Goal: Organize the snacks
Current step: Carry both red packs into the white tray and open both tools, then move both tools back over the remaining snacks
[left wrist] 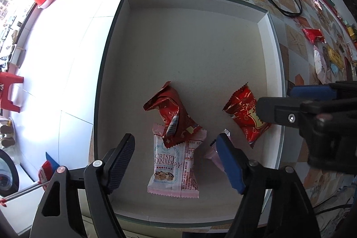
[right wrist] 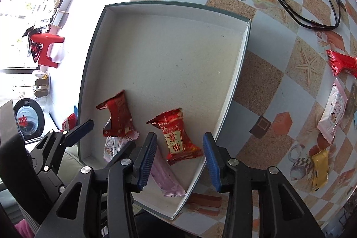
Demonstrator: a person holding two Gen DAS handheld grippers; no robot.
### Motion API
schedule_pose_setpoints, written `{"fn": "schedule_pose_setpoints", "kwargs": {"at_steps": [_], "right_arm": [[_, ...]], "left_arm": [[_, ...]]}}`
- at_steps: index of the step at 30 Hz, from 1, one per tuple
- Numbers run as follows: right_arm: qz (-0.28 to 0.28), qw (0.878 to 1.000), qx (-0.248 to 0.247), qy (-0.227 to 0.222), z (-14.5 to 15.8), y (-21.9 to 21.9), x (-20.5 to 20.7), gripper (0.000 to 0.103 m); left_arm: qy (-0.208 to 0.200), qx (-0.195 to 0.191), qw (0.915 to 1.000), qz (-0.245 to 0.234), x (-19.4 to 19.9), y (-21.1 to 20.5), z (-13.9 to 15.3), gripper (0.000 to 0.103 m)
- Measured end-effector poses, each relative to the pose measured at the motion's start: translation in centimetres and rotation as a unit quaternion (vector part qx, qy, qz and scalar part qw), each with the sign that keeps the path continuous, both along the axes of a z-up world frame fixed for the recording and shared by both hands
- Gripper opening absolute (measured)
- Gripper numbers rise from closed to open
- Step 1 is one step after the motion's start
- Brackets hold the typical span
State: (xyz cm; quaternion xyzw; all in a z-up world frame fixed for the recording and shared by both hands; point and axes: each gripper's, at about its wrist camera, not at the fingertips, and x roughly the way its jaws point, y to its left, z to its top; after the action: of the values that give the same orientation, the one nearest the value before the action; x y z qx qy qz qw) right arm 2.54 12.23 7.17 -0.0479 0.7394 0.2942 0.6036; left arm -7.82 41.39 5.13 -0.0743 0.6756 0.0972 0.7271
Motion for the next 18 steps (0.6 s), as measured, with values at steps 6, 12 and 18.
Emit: {"fn": "schedule_pose_setpoints", "kwargs": {"at_steps": [6,12,18], "right_arm": [[-0.016,1.000,-0.014,-0.021,0.1,-1.4,0.5,0.087],[-0.047,0.996,-0.055,-0.053,-0.8,-5.3,1.5,0.103],[-0.082,0.990,-0.097,-0.054,-2.6,-10.2,2.3,0.103]], "left_arm": [[0.006,0.004,1.0000,-0.004,0.5,-0.6,0.1,0.079],[0.002,0.008,0.9998,-0.021,1.5,-2.3,0.7,0.079],[-0.003,0.007,0.9990,-0.043,2.9,-4.7,1.4,0.079]]}}
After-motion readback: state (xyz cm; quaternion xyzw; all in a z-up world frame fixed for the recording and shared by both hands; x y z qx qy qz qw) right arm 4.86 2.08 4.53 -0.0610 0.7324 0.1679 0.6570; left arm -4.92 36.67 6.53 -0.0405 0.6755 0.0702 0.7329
